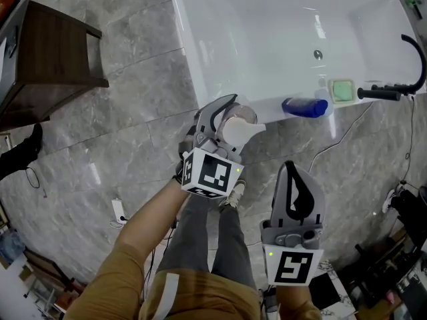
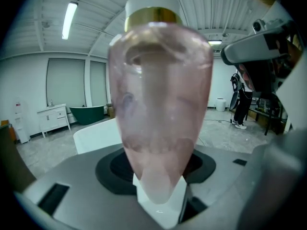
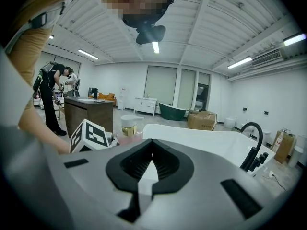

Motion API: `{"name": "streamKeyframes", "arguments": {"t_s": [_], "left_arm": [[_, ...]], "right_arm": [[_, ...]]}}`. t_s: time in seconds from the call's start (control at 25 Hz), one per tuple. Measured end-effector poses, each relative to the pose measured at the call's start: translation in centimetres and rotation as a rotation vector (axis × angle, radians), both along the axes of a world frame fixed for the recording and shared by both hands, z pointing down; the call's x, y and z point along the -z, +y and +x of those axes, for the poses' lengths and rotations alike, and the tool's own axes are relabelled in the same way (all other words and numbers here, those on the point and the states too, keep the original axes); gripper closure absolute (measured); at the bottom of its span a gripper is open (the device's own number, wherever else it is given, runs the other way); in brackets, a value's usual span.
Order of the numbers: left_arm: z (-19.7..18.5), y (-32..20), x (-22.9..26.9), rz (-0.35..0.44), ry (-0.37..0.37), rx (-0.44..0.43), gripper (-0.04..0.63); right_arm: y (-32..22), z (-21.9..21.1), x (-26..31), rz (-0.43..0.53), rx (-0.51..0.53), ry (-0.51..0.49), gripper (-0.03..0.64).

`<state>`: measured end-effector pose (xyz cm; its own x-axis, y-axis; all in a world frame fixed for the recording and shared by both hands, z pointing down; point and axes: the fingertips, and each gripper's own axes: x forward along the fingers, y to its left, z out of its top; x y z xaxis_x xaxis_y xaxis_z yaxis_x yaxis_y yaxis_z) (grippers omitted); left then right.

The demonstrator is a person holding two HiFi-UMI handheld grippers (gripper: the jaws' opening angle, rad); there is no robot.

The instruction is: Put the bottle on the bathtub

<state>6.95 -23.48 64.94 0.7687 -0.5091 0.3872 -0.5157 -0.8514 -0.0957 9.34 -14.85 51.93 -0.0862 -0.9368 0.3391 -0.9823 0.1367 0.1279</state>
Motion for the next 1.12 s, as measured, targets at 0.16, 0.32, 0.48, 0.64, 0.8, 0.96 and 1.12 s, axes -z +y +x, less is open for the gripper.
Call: {"name": "streamKeyframes", "arguments": {"t_s": [0.16, 0.32, 0.48, 0.64, 0.8, 0.96, 1.12], "left_arm": [[0.5, -0.2, -1.0, -0.010, -0.007, -0.007, 0.360], [0.9, -0.5, -1.9, -0.026, -0.015, -0.006, 0.360], [1.0, -0.5, -2.8, -0.038, -0.025, -0.006, 0.360], [1.0, -0.5, -3.7, -0.044, -0.032, -0.007, 0.360], [1.1, -0.5, -4.4, -0.056, -0.038, -0.009, 0.360], [1.3, -0.3, -5.2, -0.061, -0.049, -0.018, 0.359], [1.8, 0.1, -5.4, -0.068, -0.062, -0.031, 0.359]], "right_arm": [[-0.3, 0.1, -0.6, -0.011, 0.000, 0.000, 0.612], [-0.4, 0.6, -1.1, -0.024, -0.003, -0.003, 0.612], [-0.5, 0.8, -1.5, -0.028, -0.012, -0.012, 0.612], [-0.7, 0.9, -2.2, -0.037, -0.011, -0.014, 0.612], [-1.0, 1.2, -2.6, -0.041, -0.016, -0.016, 0.612], [-1.3, 1.6, -3.0, -0.045, -0.022, -0.018, 0.612], [-1.3, 2.1, -3.3, -0.052, -0.025, -0.019, 0.612]]}}
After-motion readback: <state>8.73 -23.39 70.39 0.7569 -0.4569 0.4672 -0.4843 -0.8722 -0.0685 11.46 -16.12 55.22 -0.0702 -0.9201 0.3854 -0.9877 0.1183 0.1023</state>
